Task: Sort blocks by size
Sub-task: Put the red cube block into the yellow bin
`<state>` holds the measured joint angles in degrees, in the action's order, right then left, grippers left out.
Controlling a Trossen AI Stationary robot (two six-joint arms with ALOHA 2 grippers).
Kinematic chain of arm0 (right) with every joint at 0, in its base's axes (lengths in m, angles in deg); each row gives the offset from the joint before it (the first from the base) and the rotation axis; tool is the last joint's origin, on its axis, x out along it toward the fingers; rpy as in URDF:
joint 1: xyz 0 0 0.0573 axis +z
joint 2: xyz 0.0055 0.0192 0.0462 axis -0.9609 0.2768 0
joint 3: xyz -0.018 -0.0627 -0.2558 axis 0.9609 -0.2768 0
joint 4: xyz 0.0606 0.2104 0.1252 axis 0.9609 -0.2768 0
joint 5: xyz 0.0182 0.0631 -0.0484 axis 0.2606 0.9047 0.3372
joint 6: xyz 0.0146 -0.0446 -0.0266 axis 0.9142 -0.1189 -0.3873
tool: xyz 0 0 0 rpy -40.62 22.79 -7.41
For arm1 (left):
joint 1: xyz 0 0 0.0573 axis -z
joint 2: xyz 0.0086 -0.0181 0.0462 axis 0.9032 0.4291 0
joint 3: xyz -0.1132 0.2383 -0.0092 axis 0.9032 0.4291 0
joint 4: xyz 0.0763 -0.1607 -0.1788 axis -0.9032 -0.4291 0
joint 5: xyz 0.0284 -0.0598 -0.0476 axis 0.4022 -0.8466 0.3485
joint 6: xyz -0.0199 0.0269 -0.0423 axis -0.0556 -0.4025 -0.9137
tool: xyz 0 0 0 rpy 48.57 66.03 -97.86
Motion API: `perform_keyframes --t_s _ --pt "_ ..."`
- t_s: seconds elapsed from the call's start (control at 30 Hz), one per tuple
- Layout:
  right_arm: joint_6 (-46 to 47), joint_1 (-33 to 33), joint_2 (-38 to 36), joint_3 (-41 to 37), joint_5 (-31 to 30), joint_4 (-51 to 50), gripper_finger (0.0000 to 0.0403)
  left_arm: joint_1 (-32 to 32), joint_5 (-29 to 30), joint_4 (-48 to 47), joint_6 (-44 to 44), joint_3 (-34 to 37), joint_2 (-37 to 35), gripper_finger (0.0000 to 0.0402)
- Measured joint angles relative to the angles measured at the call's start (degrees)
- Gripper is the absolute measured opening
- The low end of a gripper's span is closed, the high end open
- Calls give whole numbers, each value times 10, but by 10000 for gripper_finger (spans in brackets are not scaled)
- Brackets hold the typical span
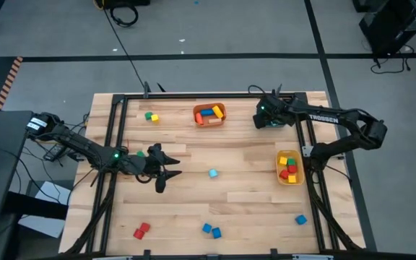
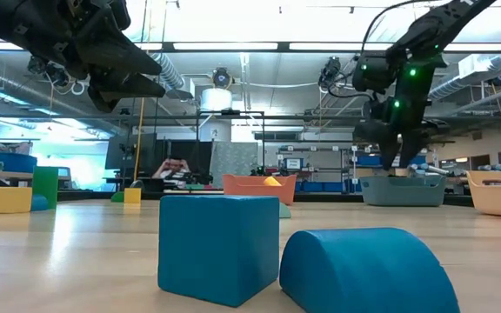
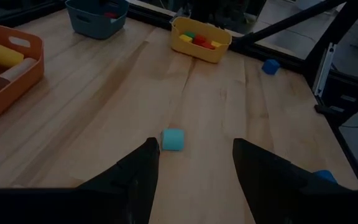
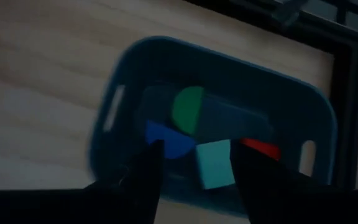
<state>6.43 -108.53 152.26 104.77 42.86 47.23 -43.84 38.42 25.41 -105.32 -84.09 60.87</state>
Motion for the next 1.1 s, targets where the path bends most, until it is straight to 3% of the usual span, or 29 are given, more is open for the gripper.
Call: perform_keyframes --t_s 0.2,0.4,0.57,0.77,0.93,1.1 --pt "21 72 -48 0 0 -10 189 0 0 0 0 0 0 214" --pt "87 211 -102 0 -11 -3 183 0 -1 1 0 0 0 214" --pt "184 370 -116 0 -115 10 176 0 0 2 0 0 0 214" --pt "264 529 -77 0 -246 60 167 0 1 9 -2 0 0 214" --pt "266 589 -23 0 -255 106 164 -3 14 27 -31 0 0 214" --pt "284 612 34 0 -255 133 164 -8 17 31 -6 0 0 214"
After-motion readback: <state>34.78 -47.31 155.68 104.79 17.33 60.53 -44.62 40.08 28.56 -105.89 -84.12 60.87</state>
